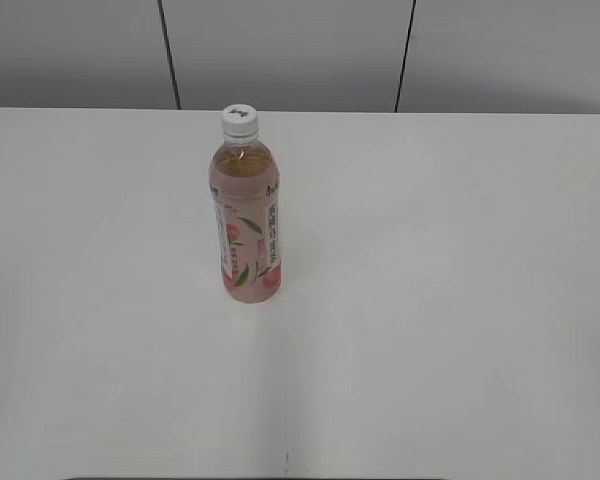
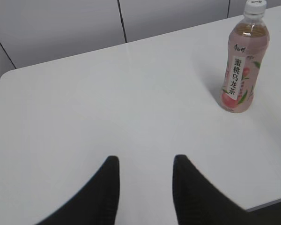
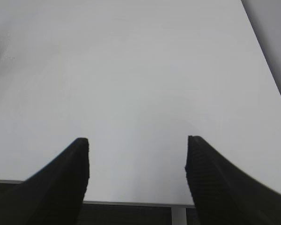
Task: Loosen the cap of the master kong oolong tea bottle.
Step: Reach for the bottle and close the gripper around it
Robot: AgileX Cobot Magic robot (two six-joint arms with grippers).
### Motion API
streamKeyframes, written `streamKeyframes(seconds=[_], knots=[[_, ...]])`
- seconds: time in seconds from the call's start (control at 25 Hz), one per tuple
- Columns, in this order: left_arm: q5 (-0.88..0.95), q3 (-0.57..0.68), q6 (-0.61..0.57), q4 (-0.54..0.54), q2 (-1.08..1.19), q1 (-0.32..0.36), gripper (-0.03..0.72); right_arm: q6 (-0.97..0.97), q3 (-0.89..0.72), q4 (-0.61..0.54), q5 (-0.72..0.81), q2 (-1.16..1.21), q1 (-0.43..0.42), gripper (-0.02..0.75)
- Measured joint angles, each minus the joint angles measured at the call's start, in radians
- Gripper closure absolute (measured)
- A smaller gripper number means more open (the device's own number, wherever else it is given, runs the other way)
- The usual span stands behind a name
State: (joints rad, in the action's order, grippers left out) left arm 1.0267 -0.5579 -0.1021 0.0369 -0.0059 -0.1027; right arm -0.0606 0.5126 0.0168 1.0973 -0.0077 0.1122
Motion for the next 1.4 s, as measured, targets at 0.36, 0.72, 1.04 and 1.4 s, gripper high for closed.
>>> streamKeyframes(seconds=[0.36, 0.72, 1.04, 1.4], knots=[[-0.002, 0.0, 0.0, 0.002, 0.005, 0.0, 0.447, 0.0, 0.0, -0.001, 0.0, 0.0, 0.0, 0.244], [-0.272, -0.038, -0.221, 0.239, 0.304, 0.0, 0.335, -0.004, 0.084, -0.078, -0.093, 0.258, -0.001, 0.244], [-0.539, -0.038, -0.496, 0.52, 0.596, 0.001, 0.257, -0.005, 0.112, -0.113, -0.207, 0.475, -0.001, 0.244], [-0.547, -0.038, -0.598, 0.545, 0.622, -0.018, 0.257, -0.009, 0.112, -0.114, -0.212, 0.491, -0.001, 0.244]])
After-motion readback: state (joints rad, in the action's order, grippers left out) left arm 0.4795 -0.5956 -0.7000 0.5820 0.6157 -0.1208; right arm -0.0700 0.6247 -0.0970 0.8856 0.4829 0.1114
